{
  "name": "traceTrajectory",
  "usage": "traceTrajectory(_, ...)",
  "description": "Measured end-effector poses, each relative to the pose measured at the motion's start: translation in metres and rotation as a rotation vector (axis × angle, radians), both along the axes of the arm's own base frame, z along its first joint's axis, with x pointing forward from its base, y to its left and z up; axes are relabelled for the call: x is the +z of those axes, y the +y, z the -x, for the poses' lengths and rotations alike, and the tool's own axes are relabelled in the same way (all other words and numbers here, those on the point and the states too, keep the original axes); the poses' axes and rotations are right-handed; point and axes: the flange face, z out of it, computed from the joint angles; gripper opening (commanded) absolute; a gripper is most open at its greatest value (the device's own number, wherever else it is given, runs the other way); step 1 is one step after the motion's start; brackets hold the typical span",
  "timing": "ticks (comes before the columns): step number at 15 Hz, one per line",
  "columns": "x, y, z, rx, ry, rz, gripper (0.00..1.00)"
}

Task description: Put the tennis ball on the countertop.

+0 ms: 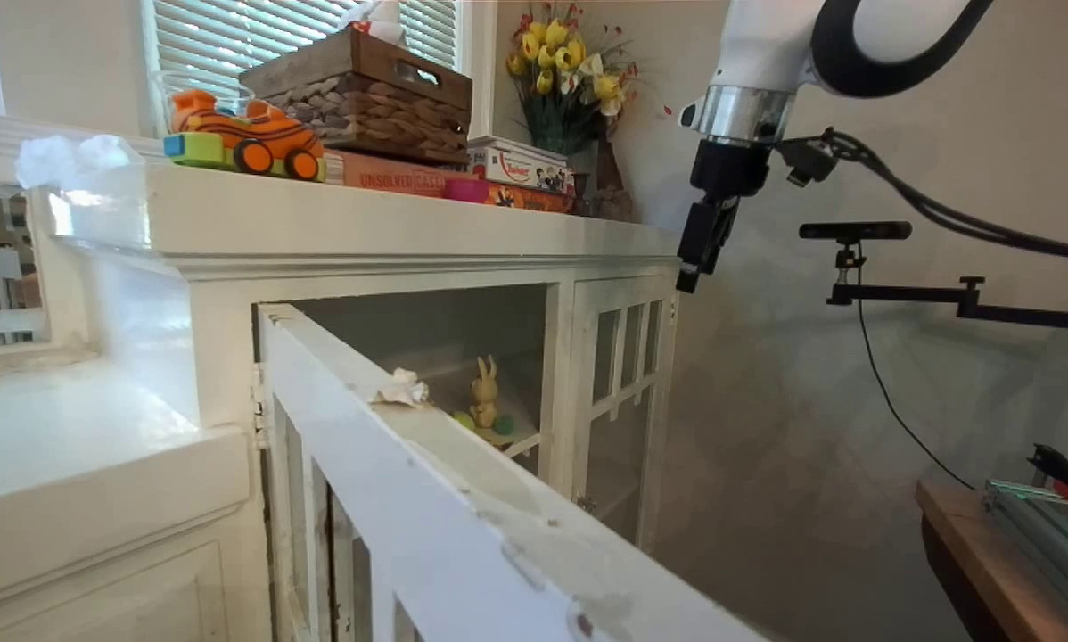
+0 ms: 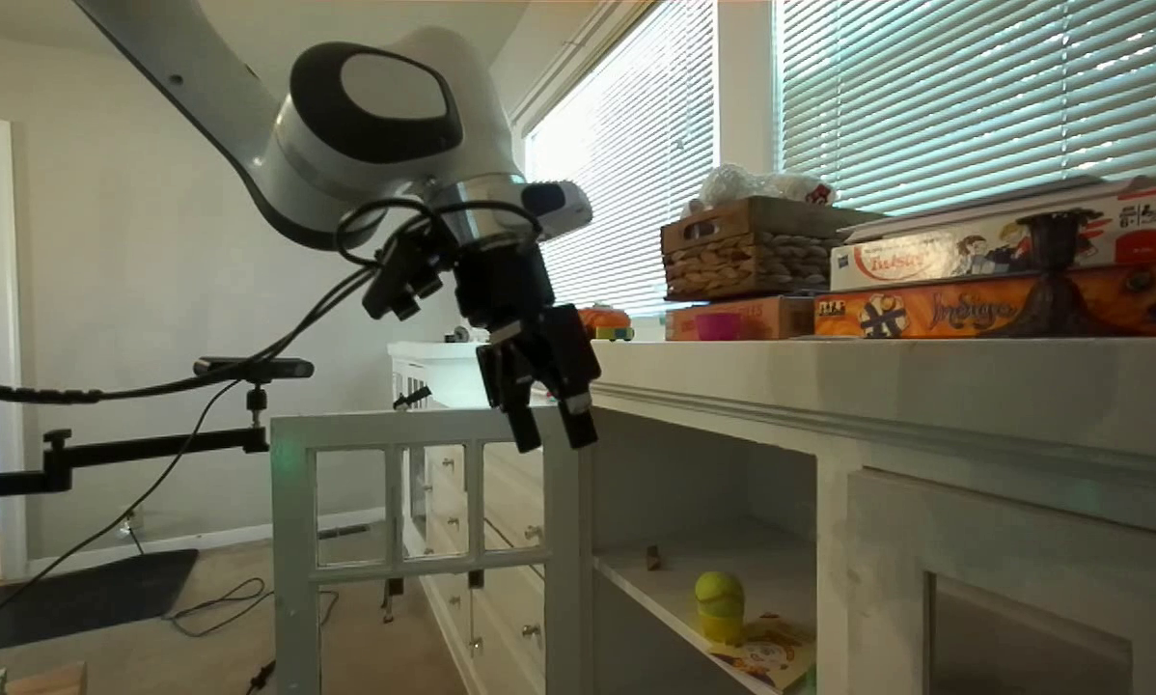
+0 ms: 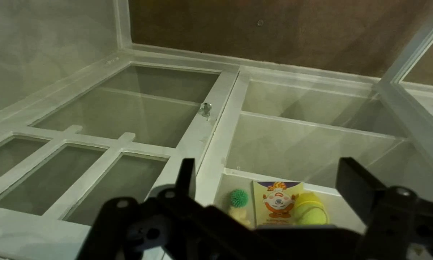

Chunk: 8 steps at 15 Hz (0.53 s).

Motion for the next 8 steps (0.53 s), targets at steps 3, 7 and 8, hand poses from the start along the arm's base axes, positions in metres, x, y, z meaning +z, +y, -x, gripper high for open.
traceTrajectory(3,-0.039,-0.01,-0.014,-0.051,-0.042,-0.023,1.0)
traceTrajectory(7,-0.075,-0.006,-0.029,-0.071,-0.087,-0.074,1.0)
traceTrajectory(8,-0.076,-0.007,-0.029,-0.072,-0.084,-0.075,1.0)
